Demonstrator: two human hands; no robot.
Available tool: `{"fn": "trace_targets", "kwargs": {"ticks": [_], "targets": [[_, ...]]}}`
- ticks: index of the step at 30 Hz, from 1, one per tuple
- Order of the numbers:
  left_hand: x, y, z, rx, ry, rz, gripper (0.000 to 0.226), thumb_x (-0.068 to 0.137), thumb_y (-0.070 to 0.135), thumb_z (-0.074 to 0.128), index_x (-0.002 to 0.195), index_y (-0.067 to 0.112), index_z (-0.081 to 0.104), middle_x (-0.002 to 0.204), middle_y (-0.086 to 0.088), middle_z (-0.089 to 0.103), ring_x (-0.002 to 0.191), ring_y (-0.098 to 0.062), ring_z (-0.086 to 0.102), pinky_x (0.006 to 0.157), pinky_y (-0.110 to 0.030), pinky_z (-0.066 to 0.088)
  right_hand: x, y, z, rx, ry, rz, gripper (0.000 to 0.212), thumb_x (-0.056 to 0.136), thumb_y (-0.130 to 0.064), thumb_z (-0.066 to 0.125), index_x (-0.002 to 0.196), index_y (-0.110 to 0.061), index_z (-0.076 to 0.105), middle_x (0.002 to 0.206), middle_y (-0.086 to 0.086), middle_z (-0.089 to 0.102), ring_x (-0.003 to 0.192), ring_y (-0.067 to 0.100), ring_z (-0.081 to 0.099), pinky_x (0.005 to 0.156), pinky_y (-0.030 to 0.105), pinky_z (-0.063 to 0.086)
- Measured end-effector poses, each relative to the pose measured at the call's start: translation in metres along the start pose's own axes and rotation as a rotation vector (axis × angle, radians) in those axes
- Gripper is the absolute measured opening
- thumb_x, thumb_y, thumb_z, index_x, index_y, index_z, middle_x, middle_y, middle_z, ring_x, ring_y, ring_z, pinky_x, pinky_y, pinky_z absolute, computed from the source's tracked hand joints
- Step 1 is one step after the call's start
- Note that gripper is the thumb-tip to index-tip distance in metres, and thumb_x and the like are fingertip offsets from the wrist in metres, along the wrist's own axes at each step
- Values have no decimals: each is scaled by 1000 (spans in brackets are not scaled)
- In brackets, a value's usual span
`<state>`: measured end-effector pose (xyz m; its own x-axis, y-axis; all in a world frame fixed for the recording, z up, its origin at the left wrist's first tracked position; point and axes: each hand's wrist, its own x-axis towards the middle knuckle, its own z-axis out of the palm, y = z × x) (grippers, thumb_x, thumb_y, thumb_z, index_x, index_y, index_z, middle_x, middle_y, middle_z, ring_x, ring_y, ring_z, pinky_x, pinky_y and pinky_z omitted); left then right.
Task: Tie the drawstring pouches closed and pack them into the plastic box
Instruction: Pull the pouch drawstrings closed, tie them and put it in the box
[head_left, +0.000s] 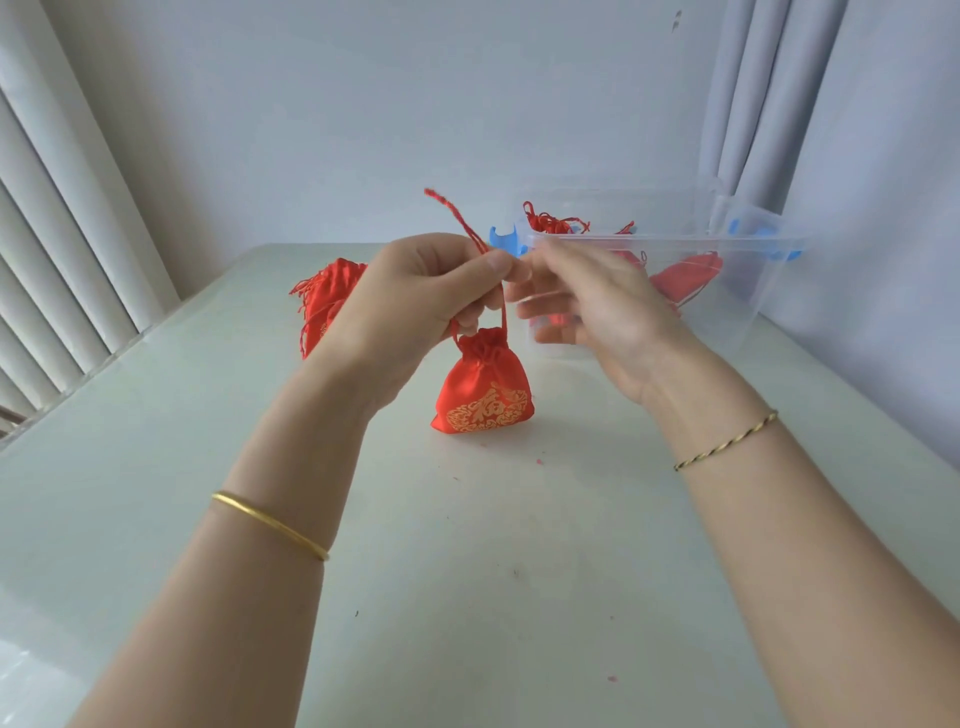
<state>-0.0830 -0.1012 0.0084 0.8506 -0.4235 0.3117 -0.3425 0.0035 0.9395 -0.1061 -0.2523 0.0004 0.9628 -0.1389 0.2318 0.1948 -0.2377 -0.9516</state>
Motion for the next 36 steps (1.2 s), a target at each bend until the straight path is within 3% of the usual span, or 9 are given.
{"fn": "trace_targets", "kwargs": {"ticks": [7, 11, 13, 17, 21, 25, 31, 34, 36], "targets": [[2, -2, -2, -96, 32, -8, 17, 92, 13, 53, 89, 10, 70, 67, 4, 65, 57, -8, 48, 56, -15, 43, 2, -1, -2, 57, -60, -101, 24, 96, -17, 46, 74, -16, 56, 67, -4, 57, 66, 10, 56, 65, 25, 44], [3, -4, -6, -136, 48, 2, 16, 88, 0, 55, 88, 9, 68, 70, 2, 69, 61, -7, 58, 62, -16, 49, -5, -5, -15, -66, -372, -48, 24, 94, -16, 50, 71, -13, 58, 68, 1, 59, 67, 12, 57, 61, 23, 45], [2, -4, -7, -103, 0, 8, 18, 87, -4, 56, 91, 10, 67, 70, 2, 69, 61, -7, 59, 63, -16, 50, -4, -3, -15, -152, -315, 0, 23, 94, -18, 50, 73, -14, 60, 71, 2, 61, 68, 12, 58, 63, 25, 45], [0, -1, -7, 85, -80, 111, 27, 87, -8, 55, 101, 13, 65, 78, -4, 63, 61, -5, 58, 59, -14, 47, 5, 3, -10, 0, -59, -69, 24, 97, -13, 40, 86, -16, 61, 81, 0, 64, 74, 14, 61, 68, 30, 47], [3, -4, -3, 456, 23, 339, 36, 83, -4, 59, 98, 29, 64, 82, 5, 62, 78, -6, 58, 72, -15, 48, 4, 8, 2, 132, -209, -10, 24, 100, -13, 37, 95, -12, 60, 77, 3, 65, 66, 15, 62, 69, 30, 48], [4, -10, -1, 615, 153, 469, 33, 81, 2, 61, 104, 25, 66, 82, 10, 64, 79, -11, 56, 75, -25, 48, 2, 10, 6, 205, -288, 41, 21, 98, -15, 41, 95, -9, 61, 80, 5, 64, 71, 17, 59, 69, 28, 45], [3, -14, 1, 624, 250, 523, 36, 81, 4, 62, 109, 25, 65, 82, 9, 68, 76, -9, 54, 73, -25, 47, 1, 10, 4, 262, -344, 54, 20, 95, -19, 44, 83, -12, 59, 79, 1, 64, 73, 14, 58, 68, 27, 43], [4, -14, 1, 535, 265, 443, 25, 82, 10, 65, 102, 26, 68, 83, 7, 70, 76, -11, 62, 74, -27, 51, 4, 13, 4, 237, -233, 42, 20, 98, -23, 42, 90, -9, 55, 83, 4, 64, 73, 15, 60, 67, 27, 44], [5, -15, -1, 468, 261, 364, 18, 84, 10, 65, 95, 24, 69, 80, 9, 69, 77, -2, 66, 73, -18, 51, 6, 13, 4, 234, -131, 35, 21, 98, -26, 42, 87, -11, 52, 80, 3, 64, 70, 15, 61, 65, 26, 45]]}}
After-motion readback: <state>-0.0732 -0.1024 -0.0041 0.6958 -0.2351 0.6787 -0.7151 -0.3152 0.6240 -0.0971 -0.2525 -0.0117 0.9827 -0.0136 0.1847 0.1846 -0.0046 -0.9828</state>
